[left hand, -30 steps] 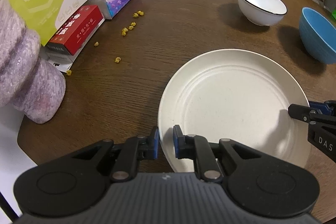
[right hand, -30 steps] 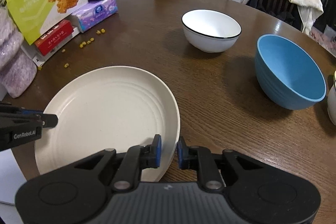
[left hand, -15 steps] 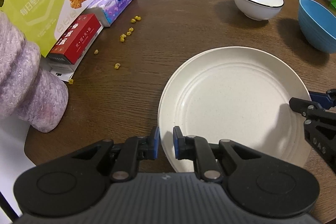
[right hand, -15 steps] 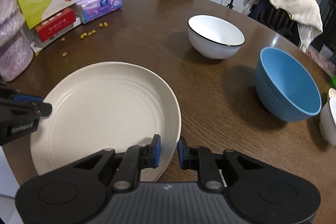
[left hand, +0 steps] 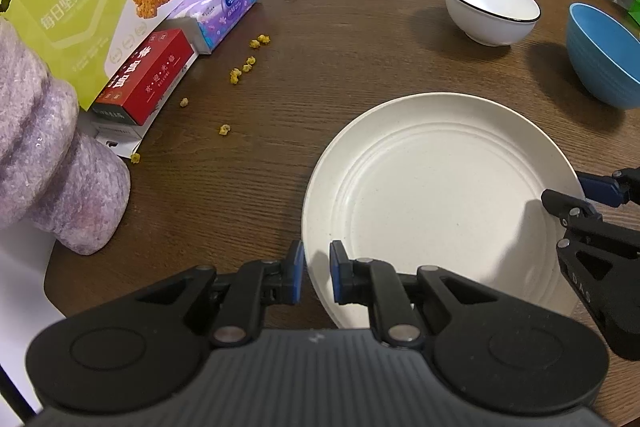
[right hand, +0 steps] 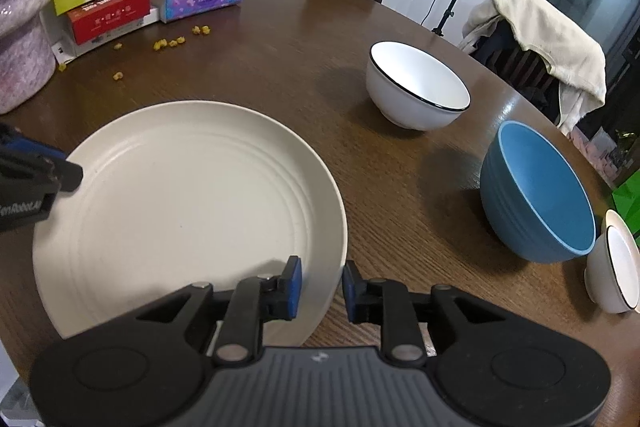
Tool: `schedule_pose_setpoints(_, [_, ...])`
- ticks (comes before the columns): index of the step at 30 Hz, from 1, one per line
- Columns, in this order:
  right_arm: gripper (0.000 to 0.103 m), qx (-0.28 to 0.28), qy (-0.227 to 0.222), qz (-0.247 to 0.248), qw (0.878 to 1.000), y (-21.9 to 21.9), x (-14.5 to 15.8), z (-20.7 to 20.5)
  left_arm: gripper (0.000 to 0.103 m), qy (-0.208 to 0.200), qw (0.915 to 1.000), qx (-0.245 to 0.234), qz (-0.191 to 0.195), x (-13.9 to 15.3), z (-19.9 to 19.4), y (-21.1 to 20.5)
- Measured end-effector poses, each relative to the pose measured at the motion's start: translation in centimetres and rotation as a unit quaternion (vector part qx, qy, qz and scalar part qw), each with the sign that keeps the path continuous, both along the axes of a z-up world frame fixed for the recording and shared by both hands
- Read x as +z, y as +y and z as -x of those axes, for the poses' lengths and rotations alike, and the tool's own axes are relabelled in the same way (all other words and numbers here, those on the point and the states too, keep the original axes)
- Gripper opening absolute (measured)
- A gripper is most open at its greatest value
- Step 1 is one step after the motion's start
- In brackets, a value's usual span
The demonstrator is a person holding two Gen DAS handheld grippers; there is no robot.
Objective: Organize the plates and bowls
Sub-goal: 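Open the left gripper to release the plate while the right gripper opens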
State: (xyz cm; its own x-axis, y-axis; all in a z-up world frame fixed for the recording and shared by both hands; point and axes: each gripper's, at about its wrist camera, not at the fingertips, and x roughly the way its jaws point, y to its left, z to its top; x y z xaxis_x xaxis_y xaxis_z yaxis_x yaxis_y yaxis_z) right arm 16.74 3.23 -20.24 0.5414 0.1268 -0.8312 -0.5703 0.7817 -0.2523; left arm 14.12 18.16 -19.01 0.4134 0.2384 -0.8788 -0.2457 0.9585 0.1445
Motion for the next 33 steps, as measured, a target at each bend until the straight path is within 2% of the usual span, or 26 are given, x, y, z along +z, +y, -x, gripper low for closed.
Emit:
schedule_pose_setpoints(3, [0.023, -0.002, 0.001, 0.0, 1.0, 0.0, 0.0, -0.1, 0.014, -0.001, 0.9999, 0.004, 0.012, 0.1, 0.0, 0.3])
schedule_pose_setpoints(8, [0.027, -0.01, 0.019, -0.024, 0.999, -0.5, 0.3, -0.6, 0.042, -0.015, 0.9996, 0.005, 0.022, 0.6, 0.3, 0.5])
schedule_pose_setpoints(10, [0.03, -0.013, 0.021, -0.035, 0.999, -0.7, 0.6, -0.7, 0.048, -0.023, 0.9994, 0.006, 0.026, 1.0, 0.5, 0.5])
schedule_pose_setpoints(13, [0.046, -0.021, 0.018, -0.053, 0.998, -1.2, 1.2, -0.7, 0.059, -0.038, 0.9985, 0.011, 0.039, 1.8, 0.8, 0.8])
schedule_pose_setpoints(15, [0.051, -0.03, 0.017, -0.067, 0.997, -1.8, 1.8, -0.8, 0.066, -0.05, 0.9977, 0.012, 0.044, 2.4, 1.0, 0.9])
schedule_pose_setpoints(17, [0.055, -0.042, 0.02, -0.079, 0.996, -2.5, 2.1, -1.0, 0.078, -0.063, 0.9967, 0.012, 0.049, 3.0, 1.3, 0.9])
schedule_pose_setpoints(18, [0.062, -0.051, 0.021, -0.086, 0.995, -3.0, 2.3, -1.1, 0.08, -0.069, 0.9963, 0.011, 0.051, 3.3, 1.3, 0.8])
schedule_pose_setpoints(19, [0.071, -0.061, 0.022, -0.092, 0.994, -3.5, 2.5, -1.2, 0.087, -0.074, 0.9957, 0.01, 0.055, 3.5, 1.4, 0.7])
schedule_pose_setpoints(21, [0.083, -0.08, 0.025, -0.101, 0.991, -4.6, 2.9, -1.3, 0.101, -0.084, 0.9946, 0.011, 0.06, 3.9, 1.4, 0.5])
schedule_pose_setpoints(23, [0.094, -0.1, 0.033, -0.109, 0.988, -6.0, 3.2, -1.4, 0.103, -0.1, 0.9929, 0.014, 0.063, 4.3, 1.5, 0.2])
schedule_pose_setpoints(26, [0.103, -0.127, 0.047, -0.119, 0.984, -8.0, 3.6, -1.4, 0.103, -0.106, 0.9917, 0.001, 0.074, 4.7, 1.1, -0.7])
schedule_pose_setpoints(33, [0.103, -0.192, 0.04, -0.127, 0.972, -13.0, 4.9, -0.6, 0.103, -0.116, 0.988, -0.027, 0.097, 5.1, 0.2, -3.4])
